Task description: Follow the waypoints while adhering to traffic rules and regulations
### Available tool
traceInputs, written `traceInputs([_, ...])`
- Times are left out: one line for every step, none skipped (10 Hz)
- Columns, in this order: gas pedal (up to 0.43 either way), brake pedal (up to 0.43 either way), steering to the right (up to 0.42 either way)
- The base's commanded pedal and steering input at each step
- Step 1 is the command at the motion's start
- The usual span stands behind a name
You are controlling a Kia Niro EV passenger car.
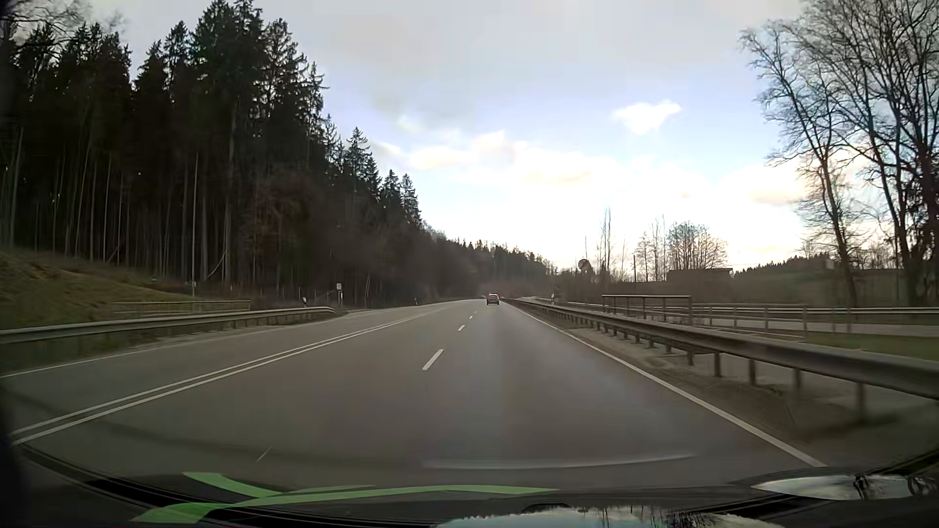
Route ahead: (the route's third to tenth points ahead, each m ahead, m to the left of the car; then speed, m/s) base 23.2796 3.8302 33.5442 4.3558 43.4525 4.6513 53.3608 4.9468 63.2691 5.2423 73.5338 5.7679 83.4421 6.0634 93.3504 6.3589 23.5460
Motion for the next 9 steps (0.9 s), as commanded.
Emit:
traceInputs([0.087,0.0,-0.009])
traceInputs([0.079,0.0,-0.009])
traceInputs([0.079,0.0,-0.008])
traceInputs([0.067,0.0,-0.007])
traceInputs([0.067,0.0,-0.006])
traceInputs([0.059,0.0,-0.005])
traceInputs([0.059,0.0,-0.003])
traceInputs([0.059,0.0,-0.003])
traceInputs([0.047,0.0,-0.003])
